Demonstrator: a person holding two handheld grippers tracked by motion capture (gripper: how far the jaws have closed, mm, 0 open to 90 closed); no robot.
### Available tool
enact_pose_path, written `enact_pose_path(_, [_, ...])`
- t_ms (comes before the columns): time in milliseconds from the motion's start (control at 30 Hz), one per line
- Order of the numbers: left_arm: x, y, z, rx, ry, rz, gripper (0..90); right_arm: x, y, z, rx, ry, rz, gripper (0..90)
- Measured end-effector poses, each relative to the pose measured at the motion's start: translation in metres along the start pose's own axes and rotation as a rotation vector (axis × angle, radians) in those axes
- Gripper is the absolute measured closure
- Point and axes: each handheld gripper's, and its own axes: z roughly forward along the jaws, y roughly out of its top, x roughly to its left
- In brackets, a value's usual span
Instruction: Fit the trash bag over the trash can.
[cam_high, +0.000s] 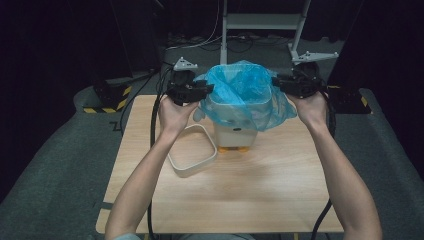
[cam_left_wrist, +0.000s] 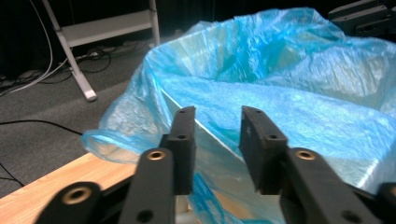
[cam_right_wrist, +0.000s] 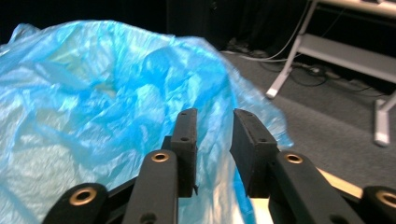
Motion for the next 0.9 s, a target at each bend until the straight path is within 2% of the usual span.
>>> enact_pose_path(167, [-0.002, 0.001, -0.003, -0.020, 0.003, 0.021, 82.6, 0.001, -0.004, 0.002, 0.013, 0.043, -0.017, 84.6])
enact_pose_path(267, [-0.002, 0.000, -0.008, -0.017, 0.000, 0.032, 89.9, 0.001, -0.004, -0.001, -0.011, 0.051, -0.029, 89.8])
enact_pose_path(367, [-0.004, 0.000, -0.010, -0.010, -0.004, 0.040, 90.0, 0.004, -0.003, -0.004, -0.027, 0.048, -0.029, 88.0])
enact_pose_path(433, [-0.004, -0.001, -0.011, -0.009, -0.006, 0.046, 90.0, 0.006, -0.003, -0.006, -0.037, 0.041, -0.029, 79.9])
enact_pose_path(567, [-0.003, -0.004, -0.017, -0.023, -0.017, 0.037, 90.0, 0.008, -0.002, -0.012, -0.056, 0.044, -0.028, 72.8])
enact_pose_path(667, [-0.001, -0.009, -0.022, -0.031, -0.032, 0.023, 90.0, 0.009, -0.002, -0.013, -0.046, 0.051, -0.027, 70.5])
enact_pose_path(767, [0.001, -0.014, -0.026, -0.031, -0.044, 0.012, 90.0, 0.010, -0.003, -0.011, -0.029, 0.053, -0.031, 71.7])
enact_pose_path(900, [0.004, -0.023, -0.032, -0.026, -0.050, 0.004, 90.0, 0.010, -0.004, -0.008, -0.028, 0.043, -0.047, 84.2])
